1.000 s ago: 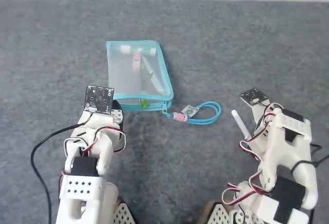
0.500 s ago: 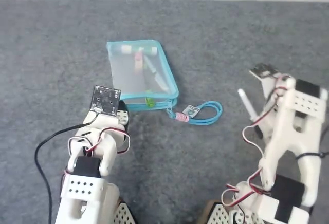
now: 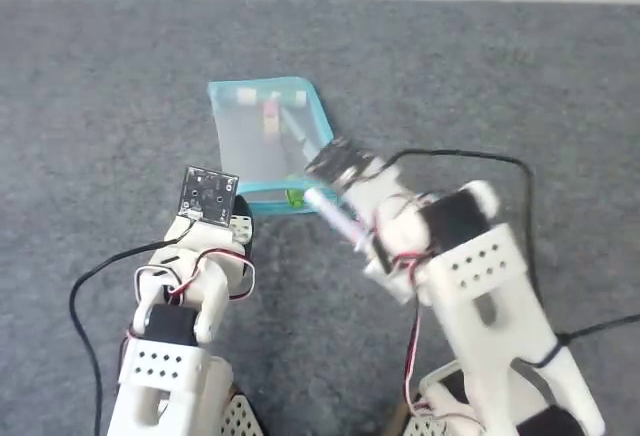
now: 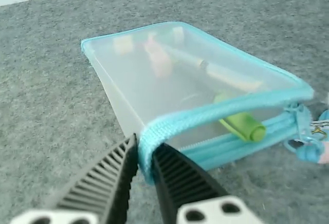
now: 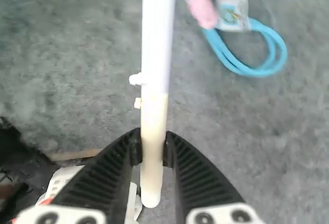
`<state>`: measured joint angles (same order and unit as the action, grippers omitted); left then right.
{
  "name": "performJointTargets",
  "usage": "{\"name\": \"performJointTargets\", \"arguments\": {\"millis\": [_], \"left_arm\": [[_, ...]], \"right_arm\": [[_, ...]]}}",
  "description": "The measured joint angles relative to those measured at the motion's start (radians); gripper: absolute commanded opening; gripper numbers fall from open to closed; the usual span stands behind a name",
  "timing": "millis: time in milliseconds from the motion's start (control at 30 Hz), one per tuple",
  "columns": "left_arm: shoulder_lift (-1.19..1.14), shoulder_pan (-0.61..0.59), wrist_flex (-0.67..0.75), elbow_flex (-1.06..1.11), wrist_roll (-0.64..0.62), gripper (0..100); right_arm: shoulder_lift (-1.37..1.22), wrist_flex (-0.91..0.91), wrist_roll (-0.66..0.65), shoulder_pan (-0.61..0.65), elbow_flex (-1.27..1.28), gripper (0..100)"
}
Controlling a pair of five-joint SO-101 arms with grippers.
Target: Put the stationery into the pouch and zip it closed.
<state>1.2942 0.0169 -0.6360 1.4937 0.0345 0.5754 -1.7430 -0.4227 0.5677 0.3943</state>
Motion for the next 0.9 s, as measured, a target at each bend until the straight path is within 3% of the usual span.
{"name": "performJointTargets", "arguments": {"millis": [167, 367, 733, 900], "left_arm": [[0.0, 0.0, 0.0, 0.0, 0.0, 1], [0.0, 0.0, 0.0, 0.0, 0.0, 1], [0.0, 0.003, 0.0, 0.0, 0.0, 1], [0.0, 0.069, 0.0, 0.025, 0.005, 1]], "right_arm": [[-0.072, -0.002, 0.009, 0.091, 0.0, 0.7], [-0.238, 0.025, 0.046, 0.095, -0.023, 0.7], [-0.566, 0.031, 0.11, 0.095, -0.33, 0.7], [-0.727, -0.003, 0.146, 0.095, -0.52, 0.7]]}}
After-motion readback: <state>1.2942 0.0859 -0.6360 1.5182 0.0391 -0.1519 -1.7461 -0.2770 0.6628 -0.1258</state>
